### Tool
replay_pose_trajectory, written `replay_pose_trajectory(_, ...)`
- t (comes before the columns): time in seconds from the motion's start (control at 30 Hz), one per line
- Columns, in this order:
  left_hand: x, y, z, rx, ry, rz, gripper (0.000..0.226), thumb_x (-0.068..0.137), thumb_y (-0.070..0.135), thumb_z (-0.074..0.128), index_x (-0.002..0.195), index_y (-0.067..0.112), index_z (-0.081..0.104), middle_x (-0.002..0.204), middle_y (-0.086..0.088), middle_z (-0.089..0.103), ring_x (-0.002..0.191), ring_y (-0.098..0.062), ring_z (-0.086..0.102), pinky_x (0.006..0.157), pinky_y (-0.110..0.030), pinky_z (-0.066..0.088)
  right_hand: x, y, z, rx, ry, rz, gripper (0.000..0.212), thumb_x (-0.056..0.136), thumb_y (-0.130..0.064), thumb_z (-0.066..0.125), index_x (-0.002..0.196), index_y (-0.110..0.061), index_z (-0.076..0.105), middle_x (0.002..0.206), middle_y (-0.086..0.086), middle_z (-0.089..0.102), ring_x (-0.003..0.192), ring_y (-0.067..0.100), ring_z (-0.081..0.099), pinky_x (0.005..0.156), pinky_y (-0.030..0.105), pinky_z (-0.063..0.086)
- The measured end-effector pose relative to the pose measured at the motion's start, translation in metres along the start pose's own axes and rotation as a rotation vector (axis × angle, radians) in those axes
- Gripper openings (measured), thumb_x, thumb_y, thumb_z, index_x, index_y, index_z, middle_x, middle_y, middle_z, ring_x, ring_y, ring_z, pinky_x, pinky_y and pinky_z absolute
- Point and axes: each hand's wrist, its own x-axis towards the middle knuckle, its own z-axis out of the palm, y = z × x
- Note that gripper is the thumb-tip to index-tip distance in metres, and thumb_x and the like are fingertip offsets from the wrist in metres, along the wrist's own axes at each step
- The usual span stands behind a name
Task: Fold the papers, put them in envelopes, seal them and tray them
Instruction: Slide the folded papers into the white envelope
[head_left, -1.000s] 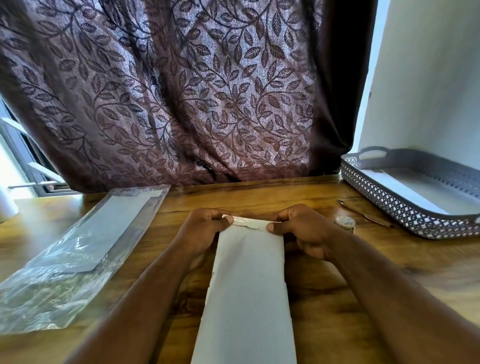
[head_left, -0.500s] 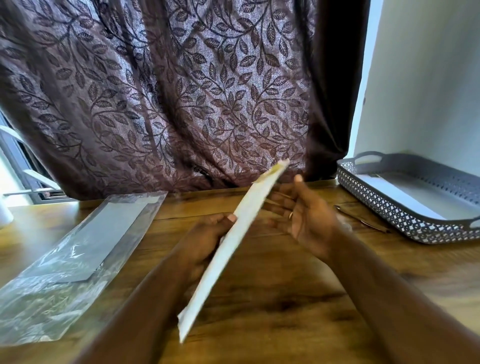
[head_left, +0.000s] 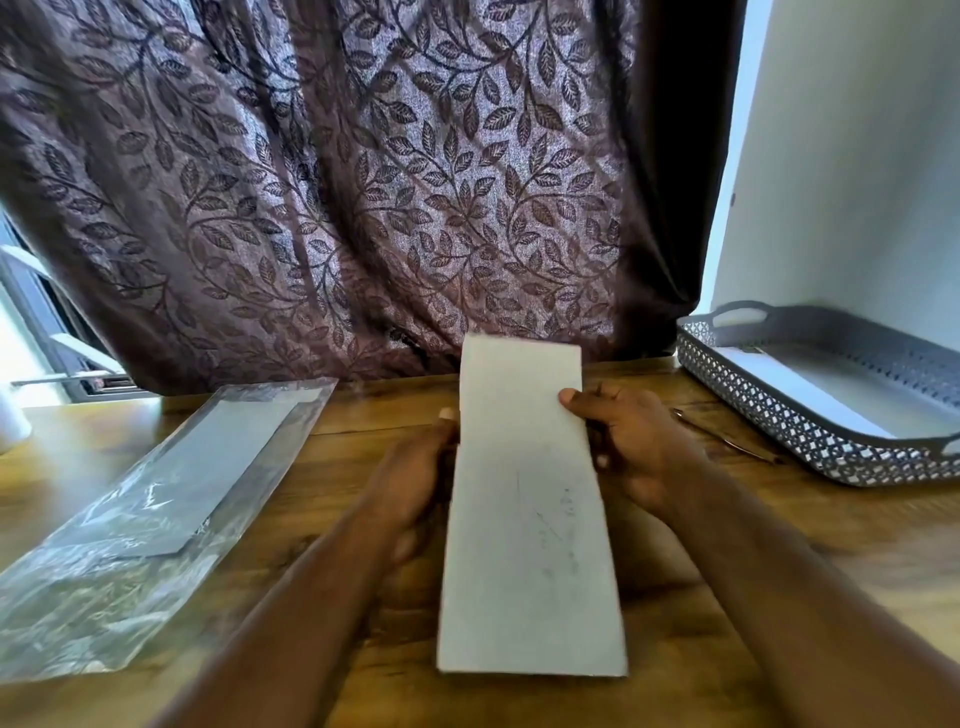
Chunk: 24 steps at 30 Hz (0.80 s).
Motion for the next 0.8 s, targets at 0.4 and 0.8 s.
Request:
replay_pose_trajectory(0.4, 0.029, -0.02, -0.017, 0.763, 0.24, 0.23, 0.072, 0.083, 0.027, 0.08, 0.141, 0.022, 0.039, 0.109, 0.005, 0.065, 0.102, -0.019, 0.063, 0.084, -0.032, 0.051, 0.011, 0.03, 0.005, -0.787, 0.193, -0.079, 0.019, 0.085, -0.026, 0.08, 0.077, -0.009, 0.074, 0.068, 0.004, 0.074, 0.039, 0.004, 0.061, 0.042, 0.012, 0.043)
replay_pose_trajectory(0.8, 0.025, -0.029, -0.001, 1.115, 0.232, 0.597, 0.05, 0.09, 0.028, 0.071, 0.136, 0.019, 0.053, 0.142, -0.006, 0.052, 0.127, -0.027, 0.048, 0.104, -0.041, 0.042, -0.009, 0.001, -0.009, -1.021, 0.317, -0.376, 0.013, 0.092, -0.019, 0.066, 0.09, -0.013, 0.078, 0.084, -0.001, 0.074, 0.076, 0.013, 0.066, 0.059, 0.022, 0.048)
